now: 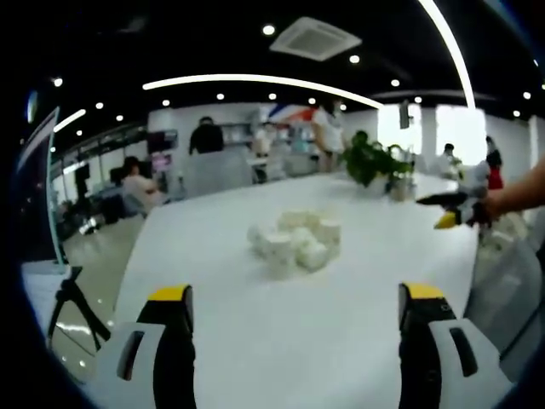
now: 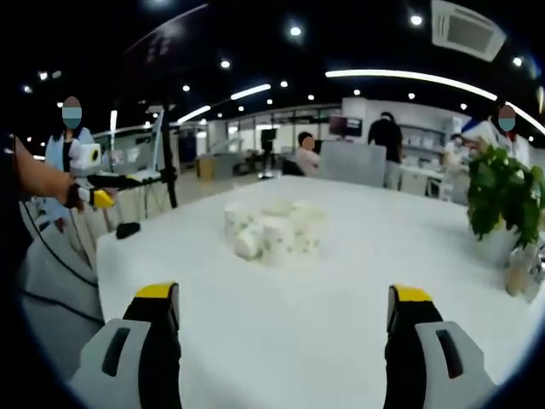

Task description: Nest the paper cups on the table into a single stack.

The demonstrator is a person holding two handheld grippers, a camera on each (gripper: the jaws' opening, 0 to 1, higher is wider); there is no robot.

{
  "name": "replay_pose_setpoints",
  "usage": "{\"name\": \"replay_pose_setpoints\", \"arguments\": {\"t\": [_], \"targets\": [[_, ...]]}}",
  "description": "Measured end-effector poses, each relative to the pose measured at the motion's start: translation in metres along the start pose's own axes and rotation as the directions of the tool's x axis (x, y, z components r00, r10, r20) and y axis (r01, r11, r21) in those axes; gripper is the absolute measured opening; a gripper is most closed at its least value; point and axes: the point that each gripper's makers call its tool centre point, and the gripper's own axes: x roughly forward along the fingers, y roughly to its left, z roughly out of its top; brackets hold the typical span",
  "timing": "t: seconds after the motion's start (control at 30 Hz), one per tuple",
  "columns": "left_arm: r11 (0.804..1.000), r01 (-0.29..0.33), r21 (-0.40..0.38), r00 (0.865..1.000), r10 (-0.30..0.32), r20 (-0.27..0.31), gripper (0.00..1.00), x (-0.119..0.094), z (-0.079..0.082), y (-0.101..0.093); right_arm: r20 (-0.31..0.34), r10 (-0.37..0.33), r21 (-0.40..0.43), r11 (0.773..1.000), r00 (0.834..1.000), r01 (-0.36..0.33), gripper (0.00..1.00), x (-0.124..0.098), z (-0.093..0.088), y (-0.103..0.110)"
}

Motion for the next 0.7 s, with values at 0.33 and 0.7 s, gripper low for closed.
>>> {"name": "replay_pose_setpoints", "arguments": {"t": [0.33,0.7], "targets": [[1.0,0.01,-0.008,1.0,-0.01,-0.003,1.0,0.001,-0.002,-0.004,-0.008,0.035,-0.016,0.999,0.999,-0.035,1.0,0.03,-0.001,0.006],[1.0,0.01,-0.02,1.0,-0.01,-0.001,1.0,-0.003,-0.006,-0.006,0.012,0.055,-0.032,0.998,0.998,-0.055,0.95,0.069,0.014,0.008]]}}
